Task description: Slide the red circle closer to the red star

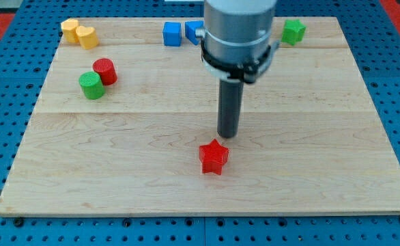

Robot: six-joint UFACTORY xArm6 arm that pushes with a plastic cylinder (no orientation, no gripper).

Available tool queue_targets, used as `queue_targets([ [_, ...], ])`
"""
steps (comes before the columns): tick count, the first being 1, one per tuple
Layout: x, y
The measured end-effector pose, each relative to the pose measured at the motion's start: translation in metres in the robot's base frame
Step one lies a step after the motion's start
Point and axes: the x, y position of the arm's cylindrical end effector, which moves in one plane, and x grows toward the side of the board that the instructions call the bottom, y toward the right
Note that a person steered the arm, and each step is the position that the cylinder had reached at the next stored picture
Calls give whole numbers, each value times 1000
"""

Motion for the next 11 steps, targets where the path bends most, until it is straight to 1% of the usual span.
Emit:
queue_targets([
  [1,44,-43],
  [2,21,-88],
  [3,-75,-96],
  [4,-176,-124],
  [5,-225,-200],
  [6,-196,-275],
  [7,-122,-241],
  [8,-114,-232],
  [9,-170,-274],
  [10,-187,-242],
  [11,-111,-203],
])
